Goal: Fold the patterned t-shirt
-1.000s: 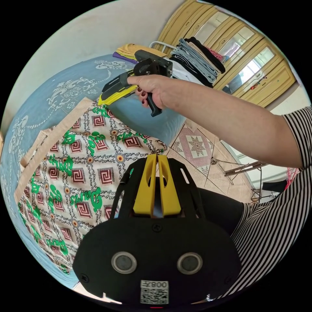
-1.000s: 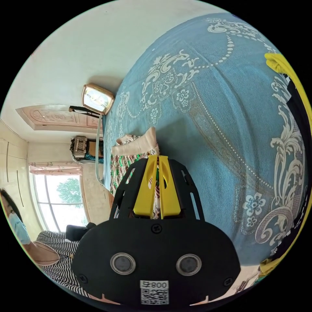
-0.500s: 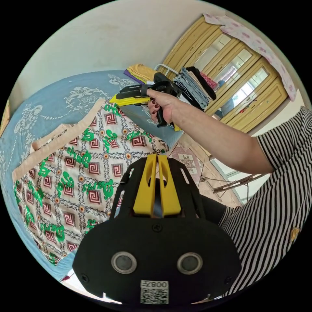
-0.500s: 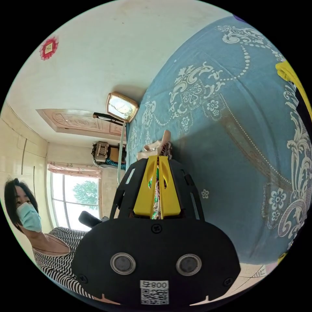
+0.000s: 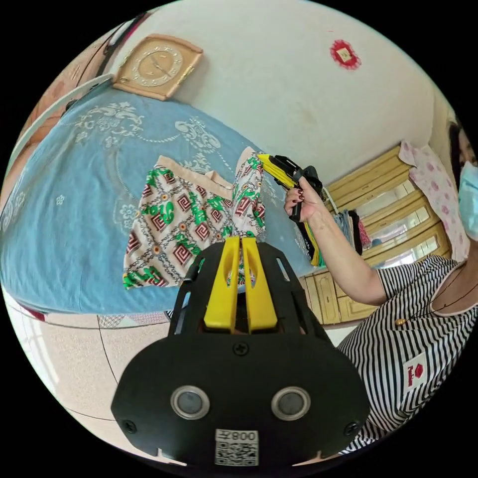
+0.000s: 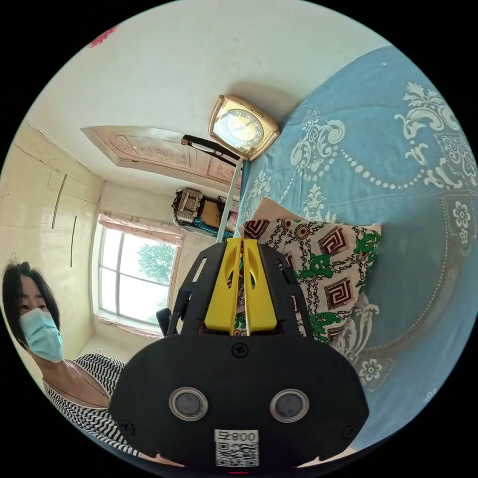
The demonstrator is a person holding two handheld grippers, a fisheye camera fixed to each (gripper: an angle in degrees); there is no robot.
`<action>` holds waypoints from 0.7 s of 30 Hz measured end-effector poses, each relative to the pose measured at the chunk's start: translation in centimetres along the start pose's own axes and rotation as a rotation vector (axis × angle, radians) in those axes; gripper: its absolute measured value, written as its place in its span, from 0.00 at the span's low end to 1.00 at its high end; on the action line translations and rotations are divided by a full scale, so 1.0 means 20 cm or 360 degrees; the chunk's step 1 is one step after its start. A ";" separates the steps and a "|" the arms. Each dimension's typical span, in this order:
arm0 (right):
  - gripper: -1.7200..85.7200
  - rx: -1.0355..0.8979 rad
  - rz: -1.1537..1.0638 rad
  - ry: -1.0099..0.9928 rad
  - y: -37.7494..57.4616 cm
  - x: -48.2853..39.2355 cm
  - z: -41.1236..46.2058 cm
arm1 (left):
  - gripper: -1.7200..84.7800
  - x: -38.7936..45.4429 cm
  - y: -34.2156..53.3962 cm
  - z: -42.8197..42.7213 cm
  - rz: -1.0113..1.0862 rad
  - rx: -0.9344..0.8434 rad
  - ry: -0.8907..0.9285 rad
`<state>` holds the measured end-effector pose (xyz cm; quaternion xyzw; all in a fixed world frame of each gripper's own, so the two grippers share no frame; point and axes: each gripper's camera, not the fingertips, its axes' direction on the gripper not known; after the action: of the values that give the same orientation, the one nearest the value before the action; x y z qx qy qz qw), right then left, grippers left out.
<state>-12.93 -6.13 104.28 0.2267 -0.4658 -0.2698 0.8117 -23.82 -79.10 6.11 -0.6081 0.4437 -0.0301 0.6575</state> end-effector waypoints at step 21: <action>0.03 -0.0481 0.0025 0.0329 -0.21 0.03 1.31 | 0.03 -1.15 0.35 -0.35 -0.0746 0.0205 0.0215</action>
<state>-36.67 -12.65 114.27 0.1251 -0.3358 -0.3056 0.8821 -45.58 -69.46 13.88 -0.6479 0.3306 -0.2507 0.6388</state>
